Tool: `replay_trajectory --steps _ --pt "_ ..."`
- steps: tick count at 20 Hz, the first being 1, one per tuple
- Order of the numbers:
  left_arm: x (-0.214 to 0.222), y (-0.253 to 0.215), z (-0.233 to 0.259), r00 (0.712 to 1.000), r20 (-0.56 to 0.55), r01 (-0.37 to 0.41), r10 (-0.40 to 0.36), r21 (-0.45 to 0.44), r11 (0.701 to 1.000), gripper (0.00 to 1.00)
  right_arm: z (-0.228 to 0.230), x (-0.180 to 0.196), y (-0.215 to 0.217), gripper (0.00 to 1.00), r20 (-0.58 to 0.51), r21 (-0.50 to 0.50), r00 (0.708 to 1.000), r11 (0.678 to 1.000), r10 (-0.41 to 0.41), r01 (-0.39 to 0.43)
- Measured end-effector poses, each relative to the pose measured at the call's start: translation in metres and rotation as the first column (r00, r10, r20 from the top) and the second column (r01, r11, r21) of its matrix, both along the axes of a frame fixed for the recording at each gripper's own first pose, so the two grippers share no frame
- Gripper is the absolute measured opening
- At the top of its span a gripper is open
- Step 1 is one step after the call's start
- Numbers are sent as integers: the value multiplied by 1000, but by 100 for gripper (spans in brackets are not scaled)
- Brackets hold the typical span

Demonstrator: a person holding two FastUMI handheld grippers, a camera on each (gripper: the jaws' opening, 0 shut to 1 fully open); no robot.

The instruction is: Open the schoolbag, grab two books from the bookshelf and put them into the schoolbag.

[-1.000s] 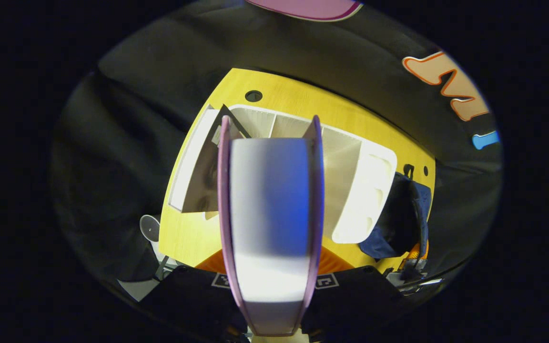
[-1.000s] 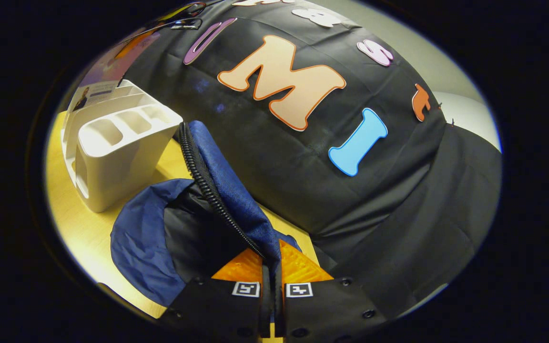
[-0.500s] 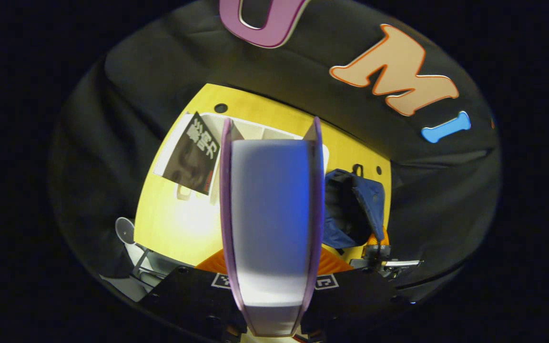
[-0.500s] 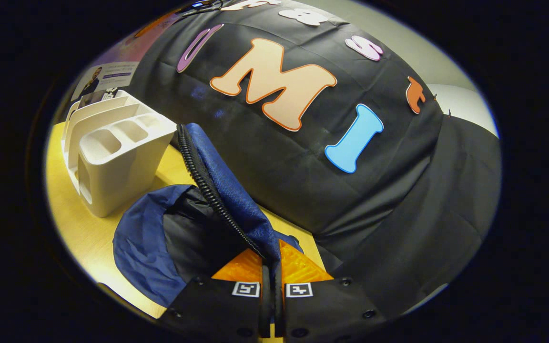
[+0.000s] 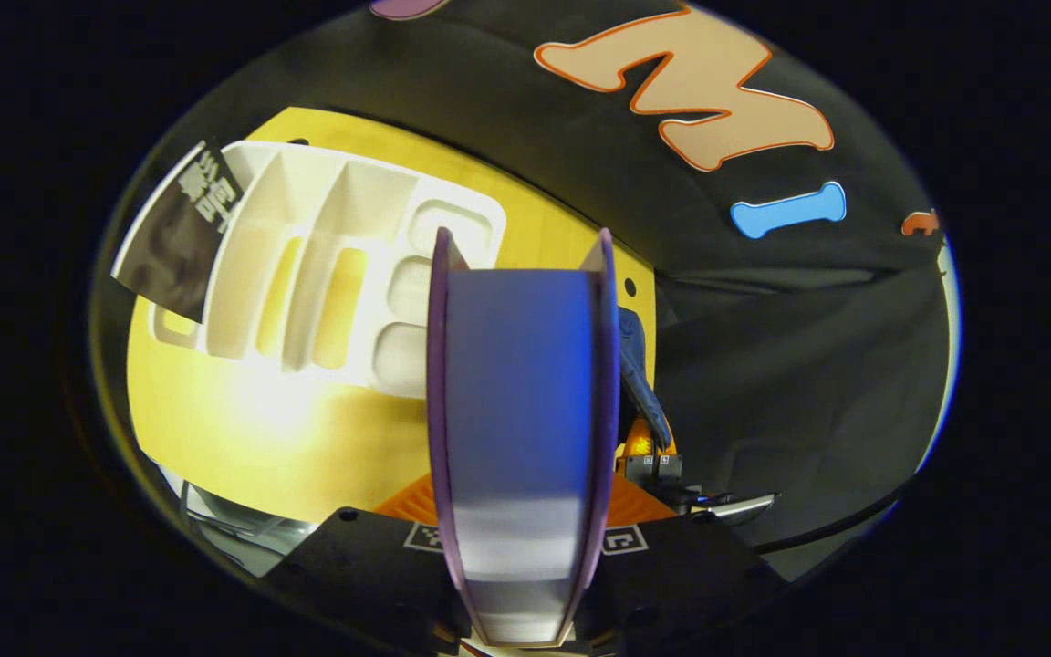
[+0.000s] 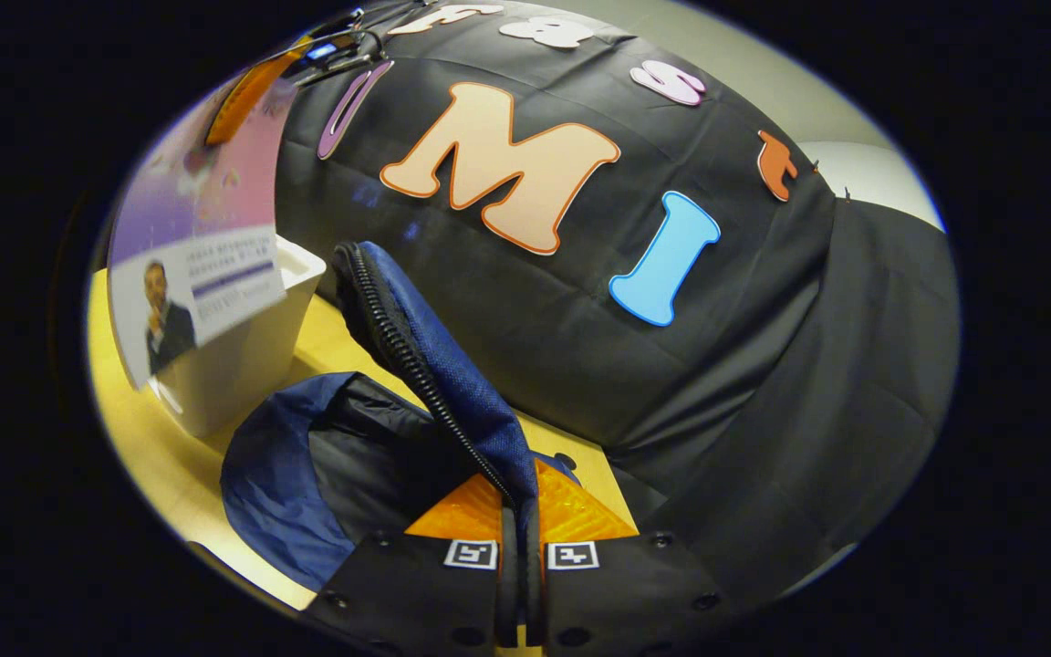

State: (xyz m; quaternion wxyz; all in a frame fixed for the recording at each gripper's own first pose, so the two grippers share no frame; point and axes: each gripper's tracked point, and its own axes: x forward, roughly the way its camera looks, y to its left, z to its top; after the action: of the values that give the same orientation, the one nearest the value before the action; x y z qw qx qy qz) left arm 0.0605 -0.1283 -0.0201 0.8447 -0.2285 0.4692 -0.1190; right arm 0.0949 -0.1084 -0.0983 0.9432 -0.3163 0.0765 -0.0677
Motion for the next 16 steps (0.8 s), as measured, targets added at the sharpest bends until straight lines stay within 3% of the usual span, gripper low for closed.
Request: replay_trajectory --steps 9,13,16 --pt "71 -72 -67 992 122 54 -36 -146 988 39 7 10 -2 6 -3 78 1000 997 22 -22" --pt "82 -103 -100 990 138 62 -24 -276 959 39 7 16 -1 6 -14 81 999 996 29 -27" --pt "88 -121 -123 988 149 88 -45 -297 951 39 8 19 1 6 -15 75 999 996 38 -36"
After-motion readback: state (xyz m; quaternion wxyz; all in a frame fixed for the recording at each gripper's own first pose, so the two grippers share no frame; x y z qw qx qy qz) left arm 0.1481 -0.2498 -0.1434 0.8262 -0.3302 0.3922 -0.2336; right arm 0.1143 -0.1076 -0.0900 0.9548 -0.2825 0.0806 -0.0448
